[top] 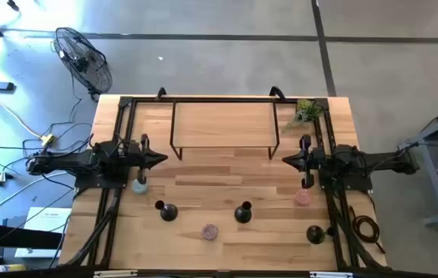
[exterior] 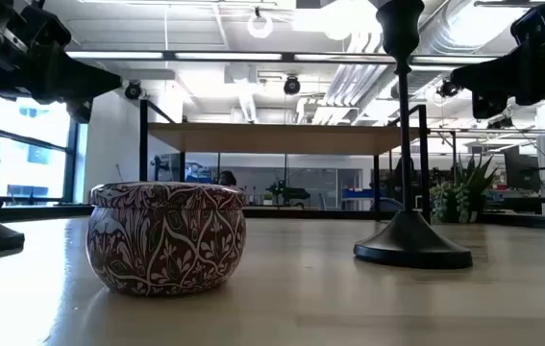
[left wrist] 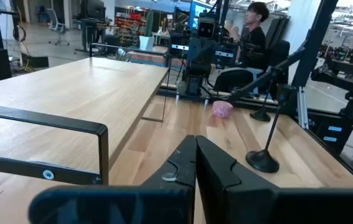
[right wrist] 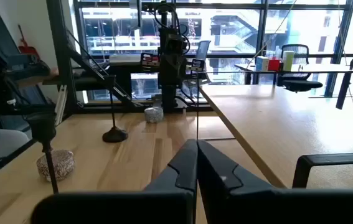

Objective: Pick & Place candle stick holders

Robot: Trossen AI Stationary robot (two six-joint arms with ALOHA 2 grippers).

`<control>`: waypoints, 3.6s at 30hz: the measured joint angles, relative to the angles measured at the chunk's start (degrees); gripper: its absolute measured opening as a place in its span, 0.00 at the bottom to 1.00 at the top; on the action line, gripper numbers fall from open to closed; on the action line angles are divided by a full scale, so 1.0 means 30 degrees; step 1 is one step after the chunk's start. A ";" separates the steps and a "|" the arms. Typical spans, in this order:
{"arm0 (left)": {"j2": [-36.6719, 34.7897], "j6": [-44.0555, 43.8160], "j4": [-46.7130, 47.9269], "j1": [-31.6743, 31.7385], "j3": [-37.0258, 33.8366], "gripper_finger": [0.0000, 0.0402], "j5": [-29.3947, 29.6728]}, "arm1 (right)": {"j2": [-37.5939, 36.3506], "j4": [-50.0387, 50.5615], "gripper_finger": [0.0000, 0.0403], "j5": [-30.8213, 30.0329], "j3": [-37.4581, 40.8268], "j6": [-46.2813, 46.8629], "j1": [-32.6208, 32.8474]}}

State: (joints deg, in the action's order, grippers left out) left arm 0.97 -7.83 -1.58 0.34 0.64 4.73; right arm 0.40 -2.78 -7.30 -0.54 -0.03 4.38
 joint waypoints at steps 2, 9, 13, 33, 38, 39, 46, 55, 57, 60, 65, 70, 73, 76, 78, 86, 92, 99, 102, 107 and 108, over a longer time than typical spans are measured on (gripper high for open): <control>0.0007 0.0006 0.0000 0.0000 0.0000 0.00 0.0000 | 0.0000 -0.0001 0.00 -0.0001 0.0005 0.0005 0.0007; 0.0007 0.0000 0.0000 0.0000 0.0000 0.00 0.0000 | 0.0000 -0.0002 0.01 0.0004 0.0001 0.0000 0.0006; 0.0000 0.0006 0.0000 0.0000 0.0000 0.00 0.0000 | 0.0000 0.0002 0.00 -0.0001 0.0000 0.0005 0.0000; 0.0002 0.0004 0.0000 0.0000 0.0000 0.00 0.0000 | 0.0000 0.0004 0.01 -0.0003 0.0000 0.0004 0.0007; 0.0001 0.0005 0.0006 0.0006 0.0000 0.00 0.0000 | 0.0000 0.0000 0.00 -0.0003 0.0004 0.0000 0.0007; 0.0000 0.0006 0.0000 0.0001 0.0000 0.00 0.0000 | 0.0000 -0.0003 0.00 0.0001 0.0000 0.0004 0.0003; 0.0003 0.0006 0.0002 0.0004 0.0000 0.00 0.0000 | 0.0000 0.0001 0.01 -0.0002 0.0004 0.0003 0.0004; 0.0007 0.0006 -0.0153 0.0003 0.0000 0.00 0.0000 | 0.0000 0.0004 0.00 -0.0003 0.0000 0.0000 0.0000; 0.0000 0.0006 -0.0150 0.0003 0.0000 0.00 -0.0003 | 0.0000 0.0001 0.01 0.0000 0.0003 0.0003 0.0004; 0.0000 0.0006 -0.0138 0.0000 0.0000 0.00 0.0014 | 0.0000 0.0000 0.01 0.0000 0.0004 0.0000 0.0007; 0.0001 -0.0053 0.0018 0.0004 0.0000 0.00 -0.0037 | 0.0000 -0.0966 0.00 -0.0883 0.0000 0.0406 0.0000; 0.0000 -0.0044 0.0019 0.0000 0.0043 0.00 0.0593 | 0.0000 -0.1591 0.01 -0.1737 -0.0003 0.0604 0.0000; 0.0007 -0.0001 0.0480 0.0014 0.0445 0.01 0.1648 | 0.0000 -0.1526 0.03 -0.1172 -0.0007 0.0397 0.0000; 0.0007 0.0028 0.0900 0.0007 0.0737 0.07 0.1679 | 0.0007 -0.1409 0.05 -0.0216 -0.0007 0.0337 0.0000; 0.0007 0.0014 0.0932 0.0007 0.0899 0.14 0.1676 | 0.0004 -0.1296 0.06 0.0398 -0.0007 0.0350 0.0000; 0.0000 -0.0793 0.0574 0.0007 0.0962 0.44 0.2235 | 0.0007 -0.1701 0.13 0.1046 -0.0015 0.0846 0.0000; 0.0000 -0.0984 0.0477 0.0007 0.0975 0.56 0.2840 | 0.0007 -0.3343 0.15 0.1031 -0.0015 0.0856 0.0000; 0.0000 -0.0856 -0.0167 0.0007 0.1035 0.57 0.6317 | 0.0007 -0.4158 0.15 -0.0297 -0.0015 0.3174 0.0000; 0.0007 -0.1172 -0.0127 0.0007 0.1035 0.57 0.7127 | 0.0000 -0.3921 0.14 -0.0270 -0.0015 0.4473 0.0000; 0.0007 -0.1203 -0.0102 0.0007 0.1035 0.57 0.7038 | 0.0003 -0.3879 0.14 -0.0621 -0.0022 0.3864 0.0000; 0.0007 -0.1203 -0.0102 0.0007 0.1035 0.57 0.6999 | 0.0007 -0.3879 0.14 -0.0637 -0.0022 0.3861 0.0000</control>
State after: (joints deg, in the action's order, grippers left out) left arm 0.99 -11.44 -1.89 0.36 3.75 25.73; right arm 0.43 -14.41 -9.21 -0.60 11.55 4.38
